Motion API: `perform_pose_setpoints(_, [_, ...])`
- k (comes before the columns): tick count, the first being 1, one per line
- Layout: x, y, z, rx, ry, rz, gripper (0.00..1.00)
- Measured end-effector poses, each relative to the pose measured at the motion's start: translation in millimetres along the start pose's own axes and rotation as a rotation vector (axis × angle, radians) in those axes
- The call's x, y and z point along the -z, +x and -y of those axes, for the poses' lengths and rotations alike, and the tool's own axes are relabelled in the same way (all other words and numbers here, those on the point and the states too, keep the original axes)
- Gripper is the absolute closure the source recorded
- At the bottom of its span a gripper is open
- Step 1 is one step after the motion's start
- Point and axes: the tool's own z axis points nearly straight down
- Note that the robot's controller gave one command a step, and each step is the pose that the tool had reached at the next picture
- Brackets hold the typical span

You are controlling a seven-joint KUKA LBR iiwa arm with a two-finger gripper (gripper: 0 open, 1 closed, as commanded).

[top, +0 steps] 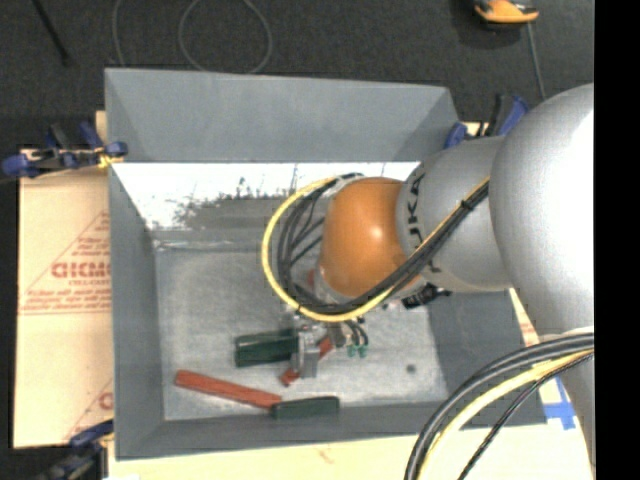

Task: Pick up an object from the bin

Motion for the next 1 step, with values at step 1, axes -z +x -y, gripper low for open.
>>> perform_pose_setpoints(1, [165.0,-32.9,-8.2,0.004,0.000,0.022,1.00])
